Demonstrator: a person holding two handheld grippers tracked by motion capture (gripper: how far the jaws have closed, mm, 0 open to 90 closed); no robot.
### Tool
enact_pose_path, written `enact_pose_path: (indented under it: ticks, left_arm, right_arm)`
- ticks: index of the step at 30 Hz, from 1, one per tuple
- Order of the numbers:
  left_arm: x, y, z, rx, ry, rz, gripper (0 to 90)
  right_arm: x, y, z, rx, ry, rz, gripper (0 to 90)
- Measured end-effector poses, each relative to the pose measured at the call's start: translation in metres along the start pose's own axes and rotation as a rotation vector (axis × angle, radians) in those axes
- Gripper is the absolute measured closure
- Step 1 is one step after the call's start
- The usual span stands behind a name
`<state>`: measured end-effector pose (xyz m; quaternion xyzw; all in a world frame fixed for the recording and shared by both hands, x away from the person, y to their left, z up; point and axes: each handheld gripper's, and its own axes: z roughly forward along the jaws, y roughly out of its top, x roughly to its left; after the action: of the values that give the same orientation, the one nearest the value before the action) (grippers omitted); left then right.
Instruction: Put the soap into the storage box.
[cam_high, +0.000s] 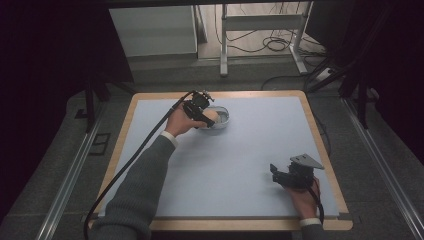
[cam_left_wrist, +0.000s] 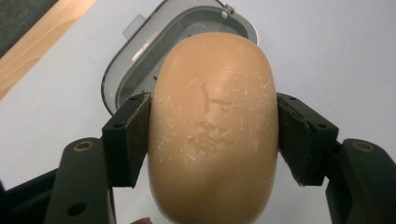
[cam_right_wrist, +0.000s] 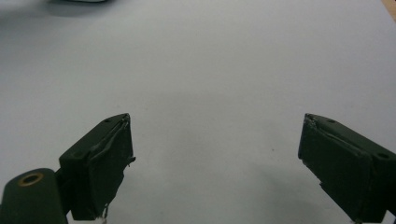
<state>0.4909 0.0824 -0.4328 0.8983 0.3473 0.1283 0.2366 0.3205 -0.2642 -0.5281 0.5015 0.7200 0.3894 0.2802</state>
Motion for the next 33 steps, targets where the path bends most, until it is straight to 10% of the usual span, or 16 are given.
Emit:
enact_pose_path:
  ticks: [33]
  left_arm:
    - [0.012, 0.025, 0.036, 0.034, -0.019, 0.023, 32.4]
  right_arm:
    - [0.0, 0.0, 0.0, 0.002, 0.002, 0.003, 10.3]
